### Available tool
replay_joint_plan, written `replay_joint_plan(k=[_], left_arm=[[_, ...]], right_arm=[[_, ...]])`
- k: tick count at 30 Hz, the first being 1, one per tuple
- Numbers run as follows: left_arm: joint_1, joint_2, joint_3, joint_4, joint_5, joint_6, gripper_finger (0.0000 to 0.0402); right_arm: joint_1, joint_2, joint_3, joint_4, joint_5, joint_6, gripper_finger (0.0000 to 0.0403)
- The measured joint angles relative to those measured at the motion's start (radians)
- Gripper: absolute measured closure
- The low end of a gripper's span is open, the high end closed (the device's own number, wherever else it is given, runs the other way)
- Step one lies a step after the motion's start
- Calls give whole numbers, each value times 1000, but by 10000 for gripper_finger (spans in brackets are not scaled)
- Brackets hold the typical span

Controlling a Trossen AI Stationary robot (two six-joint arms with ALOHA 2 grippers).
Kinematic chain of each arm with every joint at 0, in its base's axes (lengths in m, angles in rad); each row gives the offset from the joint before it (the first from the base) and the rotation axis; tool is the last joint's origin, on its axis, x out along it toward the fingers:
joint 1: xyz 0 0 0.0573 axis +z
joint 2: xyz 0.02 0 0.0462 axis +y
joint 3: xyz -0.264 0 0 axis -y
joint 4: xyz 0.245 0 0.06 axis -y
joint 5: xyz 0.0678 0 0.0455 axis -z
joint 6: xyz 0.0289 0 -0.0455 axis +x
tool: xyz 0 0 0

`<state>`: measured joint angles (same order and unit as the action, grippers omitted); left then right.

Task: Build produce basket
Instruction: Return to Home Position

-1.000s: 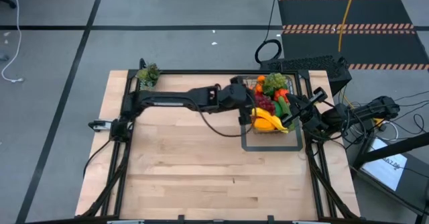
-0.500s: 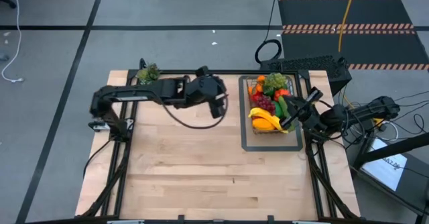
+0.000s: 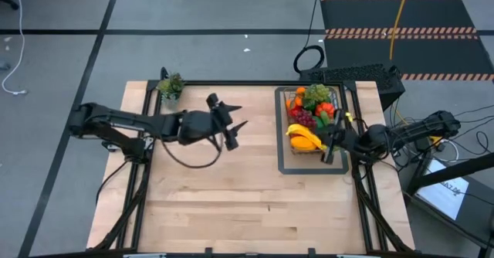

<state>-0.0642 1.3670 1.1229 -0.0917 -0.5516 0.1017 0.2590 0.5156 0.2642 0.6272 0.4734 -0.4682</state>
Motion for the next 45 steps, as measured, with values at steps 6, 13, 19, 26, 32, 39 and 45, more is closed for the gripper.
replay_joint_plan(k=[6, 13, 19, 26, 32, 39, 45], left_arm=[[-28, -75, -148, 286, 66, -4, 156], [-75, -76, -215, 306, 106, -112, 156], [-144, -76, -216, 236, 105, -132, 156], [-228, -67, -216, 99, 79, -129, 156], [-260, -67, -222, 79, 50, -131, 201], [-273, -97, -298, 114, 44, -138, 290], [-290, -176, -406, 187, 43, -141, 349]], right_arm=[[0, -1, 0, -96, -331, 192, 403], [0, 0, 0, -235, -478, 322, 403], [1, 1, -100, -162, -506, 425, 403], [1, -2, -235, 65, -502, 455, 403], [1, -9, -245, 41, -502, 455, 403], [0, -83, -246, 4, -500, 377, 403], [-1, -199, -247, -100, -450, 343, 403]])
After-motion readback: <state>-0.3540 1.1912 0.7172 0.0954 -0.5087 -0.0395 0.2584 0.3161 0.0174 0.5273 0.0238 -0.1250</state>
